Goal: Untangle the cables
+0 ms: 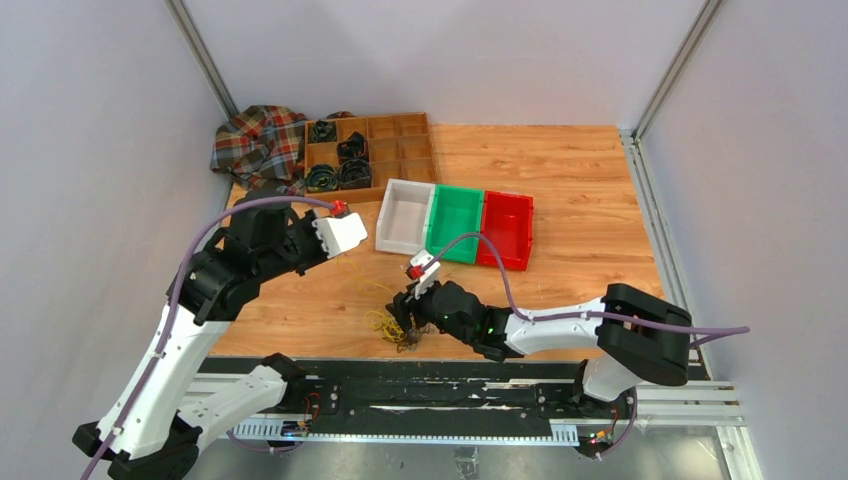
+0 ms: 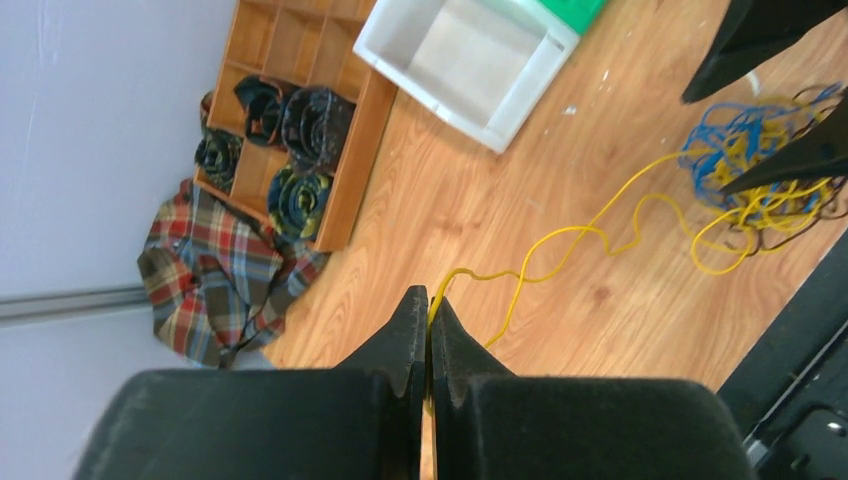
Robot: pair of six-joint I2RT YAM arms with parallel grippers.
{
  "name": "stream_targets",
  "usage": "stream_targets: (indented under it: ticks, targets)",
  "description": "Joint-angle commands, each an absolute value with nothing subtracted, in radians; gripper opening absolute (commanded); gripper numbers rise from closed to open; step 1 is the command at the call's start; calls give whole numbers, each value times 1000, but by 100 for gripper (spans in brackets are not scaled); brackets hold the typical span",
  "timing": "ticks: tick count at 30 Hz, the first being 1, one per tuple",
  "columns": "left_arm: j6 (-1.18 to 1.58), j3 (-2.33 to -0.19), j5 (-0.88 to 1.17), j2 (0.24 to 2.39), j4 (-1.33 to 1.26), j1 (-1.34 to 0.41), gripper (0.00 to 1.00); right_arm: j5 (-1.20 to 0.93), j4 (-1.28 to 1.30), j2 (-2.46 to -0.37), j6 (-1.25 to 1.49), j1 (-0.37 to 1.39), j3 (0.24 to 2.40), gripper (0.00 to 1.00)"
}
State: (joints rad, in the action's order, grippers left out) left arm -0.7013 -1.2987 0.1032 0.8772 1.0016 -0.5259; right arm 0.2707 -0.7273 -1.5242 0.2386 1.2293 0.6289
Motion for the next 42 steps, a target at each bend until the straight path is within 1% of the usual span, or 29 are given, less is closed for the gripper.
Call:
stream_targets:
  ticks: [1, 4, 8, 10, 11, 12, 14, 15, 16, 17, 18, 19, 20, 21, 22, 26, 29, 32, 35, 39, 42]
  targets:
    - [-766, -1260, -4, 859, 1000, -525, 1, 272, -531, -1498, 336, 1220, 649, 62]
    - [-781, -1243, -32, 860, 1000, -525, 1, 265, -467, -1548, 364, 1212, 678, 58]
    - [-809, -1216, -95, 868, 995, -524, 1, 199, -446, -1579, 393, 1196, 703, 39]
    - [-834, -1189, -145, 869, 976, -523, 1, 208, -466, -1557, 387, 1195, 685, 21]
    - [-847, -1168, -177, 868, 957, -522, 1, 218, -477, -1535, 380, 1193, 676, 9]
    - [-859, -1143, -207, 864, 930, -516, 1, 227, -481, -1510, 374, 1187, 669, 2]
    - [-870, -1090, -224, 863, 874, -482, 1, 219, -486, -1454, 364, 1162, 664, 1]
    - [-861, -1075, -199, 866, 864, -461, 5, 200, -492, -1425, 359, 1152, 662, 1]
    - [-841, -1072, -150, 875, 872, -440, 20, 182, -500, -1403, 353, 1145, 663, 1]
    - [-815, -1077, -58, 886, 908, -425, 37, 164, -507, -1386, 346, 1142, 667, 1]
    - [-785, -1086, 12, 897, 942, -419, 51, 145, -509, -1374, 340, 1141, 672, 1]
    - [-759, -1096, 88, 905, 974, -419, 72, 129, -513, -1367, 338, 1141, 680, 1]
    - [-738, -1104, 176, 909, 998, -418, 87, 107, -527, -1365, 340, 1141, 683, 1]
    - [-719, -1108, 252, 908, 1009, -418, 95, 70, -543, -1370, 341, 1141, 687, 1]
    - [-701, -1110, 322, 902, 1011, -417, 98, 46, -554, -1378, 343, 1141, 694, 1]
    - [-696, -1123, 570, 896, 1009, -419, 100, -18, -594, -1420, 372, 1141, 730, 1]
    - [-686, -1111, 662, 937, 1009, -421, 95, -60, -635, -1453, 394, 1141, 762, 1]
    - [-711, -1044, 695, 975, 1010, -420, 90, -88, -669, -1482, 406, 1142, 784, 1]
    - [-769, -960, 703, 978, 996, -420, 88, -90, -683, -1498, 412, 1142, 800, 1]
    - [-752, -870, 679, 967, 887, -420, 86, -91, -713, -1494, 415, 1143, 793, 0]
    - [-725, -849, 681, 965, 820, -421, 83, -95, -716, -1476, 418, 1141, 790, 0]
